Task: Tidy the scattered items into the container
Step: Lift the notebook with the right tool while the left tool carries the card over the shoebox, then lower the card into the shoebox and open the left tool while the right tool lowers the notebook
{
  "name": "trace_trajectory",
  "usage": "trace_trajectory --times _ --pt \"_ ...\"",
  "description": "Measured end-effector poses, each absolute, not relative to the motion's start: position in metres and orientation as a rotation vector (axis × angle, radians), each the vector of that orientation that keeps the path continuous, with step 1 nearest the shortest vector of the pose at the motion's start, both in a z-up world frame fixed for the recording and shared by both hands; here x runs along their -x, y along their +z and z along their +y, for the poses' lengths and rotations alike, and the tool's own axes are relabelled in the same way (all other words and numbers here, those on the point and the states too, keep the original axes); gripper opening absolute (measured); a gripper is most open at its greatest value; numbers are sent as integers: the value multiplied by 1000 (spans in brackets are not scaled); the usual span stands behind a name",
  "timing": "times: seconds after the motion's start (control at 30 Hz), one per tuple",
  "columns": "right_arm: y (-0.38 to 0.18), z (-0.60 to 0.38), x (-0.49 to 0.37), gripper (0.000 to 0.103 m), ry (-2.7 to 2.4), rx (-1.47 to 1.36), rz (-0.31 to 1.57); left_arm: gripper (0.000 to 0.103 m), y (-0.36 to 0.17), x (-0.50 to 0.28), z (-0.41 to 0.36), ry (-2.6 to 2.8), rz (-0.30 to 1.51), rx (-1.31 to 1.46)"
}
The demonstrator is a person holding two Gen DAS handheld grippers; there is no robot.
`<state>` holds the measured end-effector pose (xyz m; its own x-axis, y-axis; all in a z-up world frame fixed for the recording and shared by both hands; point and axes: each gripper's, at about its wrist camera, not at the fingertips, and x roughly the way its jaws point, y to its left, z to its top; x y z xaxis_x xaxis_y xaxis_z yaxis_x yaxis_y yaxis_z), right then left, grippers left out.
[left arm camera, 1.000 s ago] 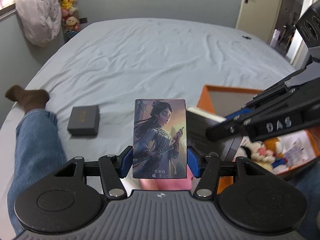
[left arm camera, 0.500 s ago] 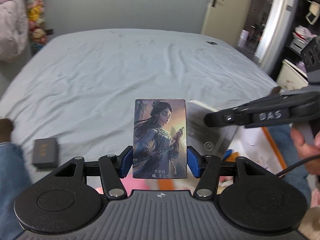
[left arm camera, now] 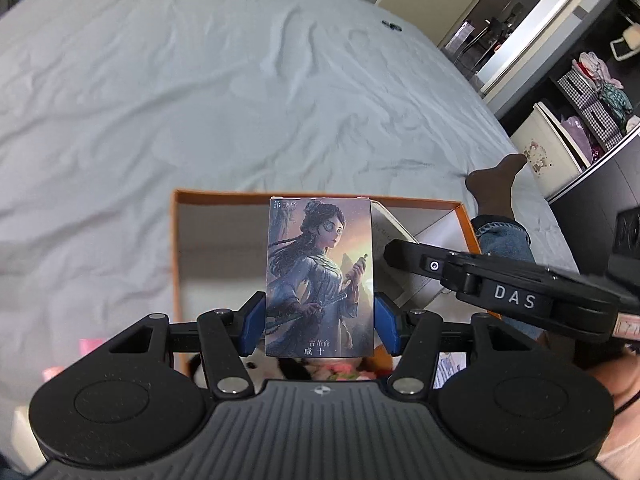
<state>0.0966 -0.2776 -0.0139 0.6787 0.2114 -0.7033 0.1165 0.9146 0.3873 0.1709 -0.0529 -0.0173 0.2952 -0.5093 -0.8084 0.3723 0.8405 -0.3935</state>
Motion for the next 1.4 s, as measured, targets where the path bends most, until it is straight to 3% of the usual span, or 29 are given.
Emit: trace_trajectory --times 0.27,0.73,1.4 --pt "-48 -289 -106 17 32 -568 825 65 -56 -186 -63 -516 1189 98" --pt "-92 -302 -116 17 70 -811 862 66 -65 -179 -96 -429 1149 -158" --pt "-106 -299 -129 17 19 -805 926 66 -82 -185 -116 -408 1222 -287"
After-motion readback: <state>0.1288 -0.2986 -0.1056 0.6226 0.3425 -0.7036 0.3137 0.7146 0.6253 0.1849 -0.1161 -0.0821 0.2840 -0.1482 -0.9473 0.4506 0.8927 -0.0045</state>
